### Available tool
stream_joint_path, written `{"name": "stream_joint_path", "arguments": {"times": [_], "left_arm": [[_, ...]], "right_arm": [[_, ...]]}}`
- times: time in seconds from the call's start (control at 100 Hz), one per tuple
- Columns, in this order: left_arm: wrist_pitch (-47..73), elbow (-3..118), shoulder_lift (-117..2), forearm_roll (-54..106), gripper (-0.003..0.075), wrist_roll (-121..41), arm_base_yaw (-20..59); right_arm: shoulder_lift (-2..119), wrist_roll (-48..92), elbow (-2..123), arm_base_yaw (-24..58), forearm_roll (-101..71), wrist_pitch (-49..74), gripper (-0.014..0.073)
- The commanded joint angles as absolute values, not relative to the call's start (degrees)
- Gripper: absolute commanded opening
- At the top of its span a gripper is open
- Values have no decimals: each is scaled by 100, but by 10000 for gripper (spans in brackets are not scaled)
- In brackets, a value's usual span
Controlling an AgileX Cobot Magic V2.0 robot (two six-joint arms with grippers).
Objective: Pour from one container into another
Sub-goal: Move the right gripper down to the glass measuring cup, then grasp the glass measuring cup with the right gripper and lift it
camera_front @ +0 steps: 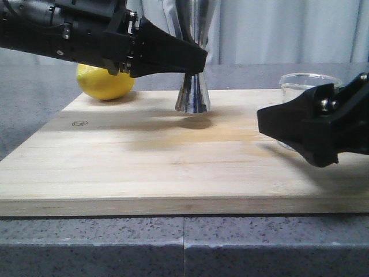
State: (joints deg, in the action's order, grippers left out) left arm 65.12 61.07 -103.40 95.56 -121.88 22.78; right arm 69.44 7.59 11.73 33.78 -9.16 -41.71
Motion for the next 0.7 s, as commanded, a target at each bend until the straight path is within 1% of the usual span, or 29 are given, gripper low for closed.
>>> {"name": "stream_joint_path", "arguments": {"times": [0.0,0.05,0.15,0.2,0.38,0.55,0.69], "left_arm": [[6900,6268,-10032,9943,156,-12197,2282],[6900,6268,-10032,9943,156,-12197,2282],[6900,6268,-10032,9943,156,-12197,2282],[6900,6268,-10032,9943,156,-12197,2282],[6900,6268,-10032,9943,156,-12197,2282],[6900,6268,-10032,9943,156,-12197,2282],[6900,6268,-10032,9943,156,-12197,2282]], "right_arm": [[6889,741,1307,3369,-800,-4650,570],[6889,741,1307,3369,-788,-4636,538],[6889,741,1307,3369,-749,-4563,445],[6889,737,1307,3369,-739,-4525,416],[6889,737,1307,3369,-723,-4491,385],[6889,737,1307,3369,-677,-4410,322],[6889,737,1307,3369,-677,-4368,287]]}}
